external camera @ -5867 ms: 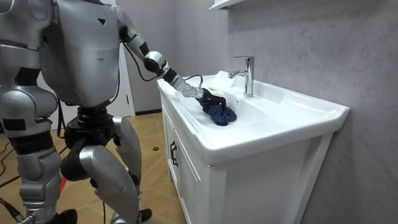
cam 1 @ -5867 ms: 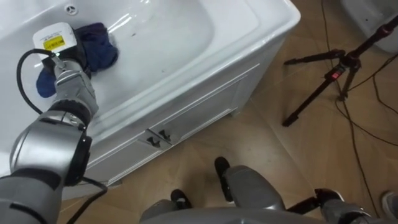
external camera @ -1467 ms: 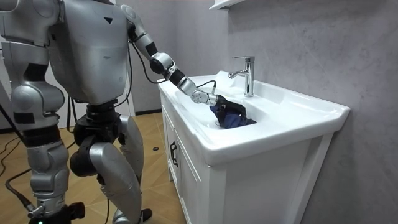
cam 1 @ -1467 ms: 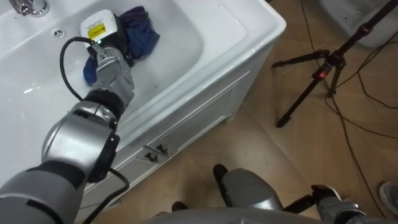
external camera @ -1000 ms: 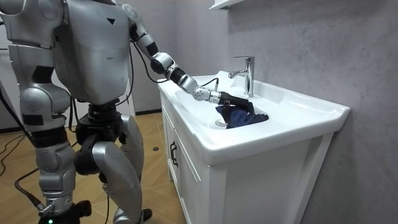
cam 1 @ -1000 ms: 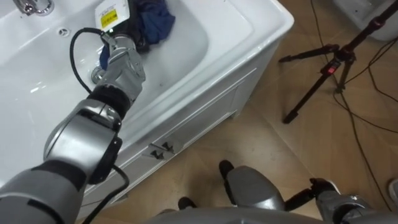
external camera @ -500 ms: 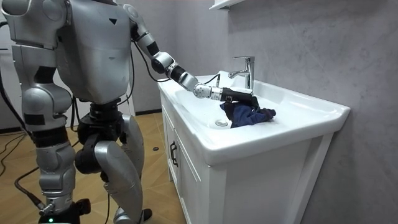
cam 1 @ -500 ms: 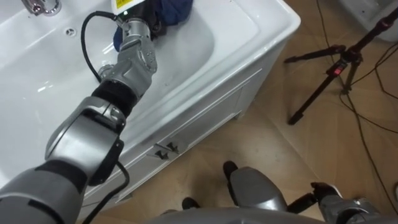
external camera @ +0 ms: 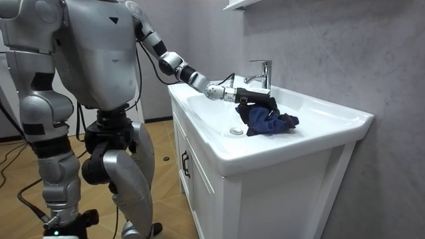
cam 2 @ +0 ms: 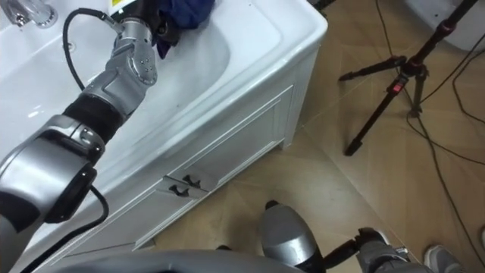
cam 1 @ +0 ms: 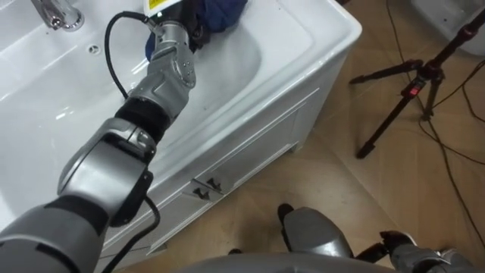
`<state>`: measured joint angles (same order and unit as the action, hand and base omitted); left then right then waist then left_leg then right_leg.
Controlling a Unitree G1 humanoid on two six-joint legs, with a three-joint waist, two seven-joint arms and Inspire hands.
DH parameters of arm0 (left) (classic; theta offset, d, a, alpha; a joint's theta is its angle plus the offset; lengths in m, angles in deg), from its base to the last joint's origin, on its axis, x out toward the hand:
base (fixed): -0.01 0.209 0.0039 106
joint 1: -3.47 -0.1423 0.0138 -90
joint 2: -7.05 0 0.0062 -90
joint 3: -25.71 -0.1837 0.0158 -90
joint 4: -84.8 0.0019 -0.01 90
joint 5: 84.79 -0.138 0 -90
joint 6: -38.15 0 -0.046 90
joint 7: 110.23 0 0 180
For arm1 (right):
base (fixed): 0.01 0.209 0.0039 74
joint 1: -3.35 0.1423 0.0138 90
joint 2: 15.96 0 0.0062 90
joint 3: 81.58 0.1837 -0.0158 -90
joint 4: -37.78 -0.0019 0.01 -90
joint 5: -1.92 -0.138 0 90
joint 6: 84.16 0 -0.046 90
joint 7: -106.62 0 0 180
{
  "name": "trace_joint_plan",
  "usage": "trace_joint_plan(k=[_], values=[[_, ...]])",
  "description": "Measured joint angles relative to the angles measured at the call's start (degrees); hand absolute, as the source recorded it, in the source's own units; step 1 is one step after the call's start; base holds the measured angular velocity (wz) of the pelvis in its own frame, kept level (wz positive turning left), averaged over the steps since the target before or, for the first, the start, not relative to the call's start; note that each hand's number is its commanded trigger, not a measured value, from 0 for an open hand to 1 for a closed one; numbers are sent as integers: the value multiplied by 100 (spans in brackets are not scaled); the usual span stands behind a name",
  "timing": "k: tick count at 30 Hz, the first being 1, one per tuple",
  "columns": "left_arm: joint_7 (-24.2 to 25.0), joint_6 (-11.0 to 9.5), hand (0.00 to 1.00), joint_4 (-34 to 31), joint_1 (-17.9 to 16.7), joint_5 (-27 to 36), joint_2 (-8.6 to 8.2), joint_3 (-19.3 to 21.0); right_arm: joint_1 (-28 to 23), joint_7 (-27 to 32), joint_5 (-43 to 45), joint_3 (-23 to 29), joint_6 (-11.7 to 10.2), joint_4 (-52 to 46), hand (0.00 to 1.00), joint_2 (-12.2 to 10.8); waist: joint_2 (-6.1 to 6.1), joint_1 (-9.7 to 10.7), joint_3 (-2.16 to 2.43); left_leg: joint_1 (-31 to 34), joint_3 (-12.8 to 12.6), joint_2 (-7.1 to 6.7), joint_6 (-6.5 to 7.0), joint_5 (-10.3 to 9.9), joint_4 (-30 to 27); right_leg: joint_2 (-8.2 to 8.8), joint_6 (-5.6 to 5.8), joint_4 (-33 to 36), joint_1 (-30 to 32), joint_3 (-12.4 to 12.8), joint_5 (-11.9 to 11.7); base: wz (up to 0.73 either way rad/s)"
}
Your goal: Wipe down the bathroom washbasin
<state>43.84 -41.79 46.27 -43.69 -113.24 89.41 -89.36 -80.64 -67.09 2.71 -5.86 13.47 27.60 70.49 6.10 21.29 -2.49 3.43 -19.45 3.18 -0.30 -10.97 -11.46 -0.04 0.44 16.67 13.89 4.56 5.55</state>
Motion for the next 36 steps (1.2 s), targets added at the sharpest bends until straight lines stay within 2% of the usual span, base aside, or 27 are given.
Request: trace_joint_plan(k=[5,10,17,18,20,21,23,27,29,36], values=[[0,-139,100,253,-18,8,-5,3,-48,73,-28,-8,7,-135,0,-11,-26,-10,-7,-181,-16,-5,0,0,18,3,3,-6,-160,3,28,-2],[30,-309,100,515,-220,0,-17,47,-135,119,-51,-10,7,-171,0,-100,-169,-83,4,-295,-78,0,-4,3,13,-14,-2,30,-212,58,79,-5],[215,-305,100,713,-583,-5,-5,254,-266,245,-44,-6,125,-171,0,-113,-209,-203,38,-277,-113,-5,-3,1,22,-25,1,25,-179,93,19,-3],[231,-305,100,713,-597,-3,-3,256,-286,253,-44,-6,125,-173,0,-111,-207,-240,45,-280,-116,-4,-4,1,27,-28,-1,26,-179,94,16,0],[271,-306,100,716,-707,0,-1,272,-325,276,-44,-2,132,-177,0,-103,-191,-301,114,-304,-115,2,-8,3,59,-40,-9,39,-193,92,13,0],[286,-307,100,716,-747,1,-1,315,-326,287,-44,2,127,-178,0,-103,-188,-303,132,-311,-115,3,-10,4,62,-42,-10,48,-197,92,13,0],[312,-306,100,775,-829,3,1,476,-327,309,-45,39,109,-195,0,-103,-212,-294,149,-324,-114,3,-10,4,52,-38,-16,98,-202,90,17,0],[436,-298,100,923,-885,3,30,483,-334,370,-45,99,117,-196,0,-103,-248,-332,147,-396,-110,4,-10,2,49,-29,-13,82,-284,75,25,0],[551,-298,100,948,-928,-2,25,670,-397,365,-44,135,119,-219,0,-103,-292,-402,142,-502,-127,3,-24,-9,78,-39,-15,77,-356,89,59,-5],[627,-307,100,949,-1015,1,28,928,-414,354,-45,216,110,-239,0,-101,-293,-461,144,-526,-120,9,-28,-10,108,-48,-18,51,-412,86,56,0]])
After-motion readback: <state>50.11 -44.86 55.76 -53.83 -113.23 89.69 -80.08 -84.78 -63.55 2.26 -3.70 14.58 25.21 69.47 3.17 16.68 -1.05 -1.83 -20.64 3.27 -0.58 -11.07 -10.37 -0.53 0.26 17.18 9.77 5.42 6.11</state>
